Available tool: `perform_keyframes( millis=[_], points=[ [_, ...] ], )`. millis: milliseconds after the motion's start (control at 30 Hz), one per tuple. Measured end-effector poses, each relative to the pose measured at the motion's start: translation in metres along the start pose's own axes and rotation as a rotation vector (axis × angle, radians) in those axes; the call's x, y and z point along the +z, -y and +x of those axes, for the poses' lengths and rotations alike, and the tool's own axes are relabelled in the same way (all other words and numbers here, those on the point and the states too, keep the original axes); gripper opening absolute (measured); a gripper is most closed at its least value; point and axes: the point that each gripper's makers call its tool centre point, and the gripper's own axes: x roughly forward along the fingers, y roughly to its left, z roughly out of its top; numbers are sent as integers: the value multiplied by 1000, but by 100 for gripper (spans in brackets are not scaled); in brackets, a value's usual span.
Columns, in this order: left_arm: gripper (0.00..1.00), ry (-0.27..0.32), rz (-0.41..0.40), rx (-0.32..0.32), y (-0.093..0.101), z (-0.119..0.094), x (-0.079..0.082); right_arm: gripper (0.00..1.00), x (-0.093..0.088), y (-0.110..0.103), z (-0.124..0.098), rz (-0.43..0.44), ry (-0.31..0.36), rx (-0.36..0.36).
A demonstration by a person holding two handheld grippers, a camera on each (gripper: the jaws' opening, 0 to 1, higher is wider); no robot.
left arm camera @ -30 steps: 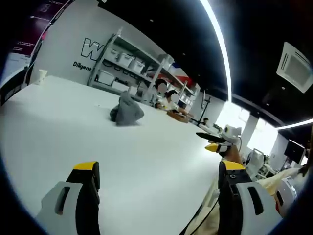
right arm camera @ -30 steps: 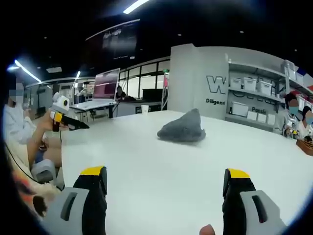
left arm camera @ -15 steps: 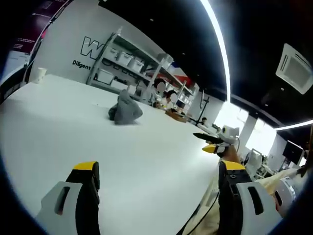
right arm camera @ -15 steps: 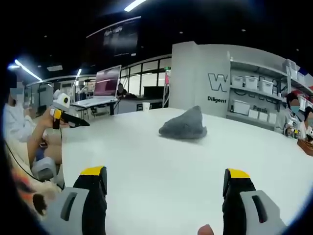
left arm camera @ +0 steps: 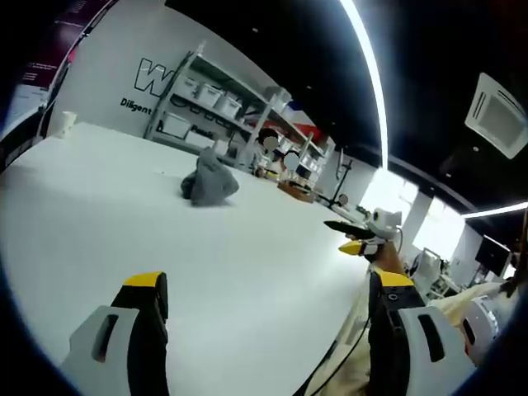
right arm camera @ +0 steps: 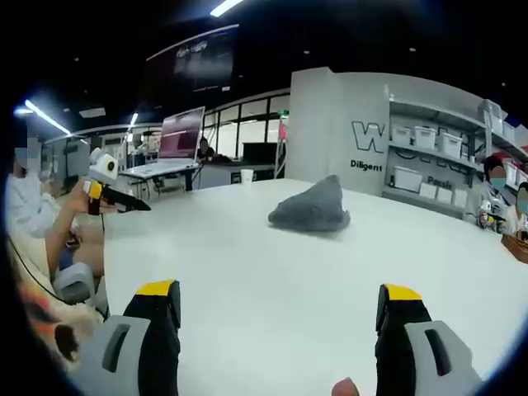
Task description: Open the folded towel by lifting each exposed corner and separating the folded layers until the towel lies flat within the target outline without major curled edges
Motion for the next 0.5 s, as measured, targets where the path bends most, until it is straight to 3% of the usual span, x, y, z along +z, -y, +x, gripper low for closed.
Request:
perform_keyframes(
  millis=[500],
  points=[
    [99,-24,4,5,-4,-1,-2,100,-1,-1,0,-4,-5,0]
  ],
)
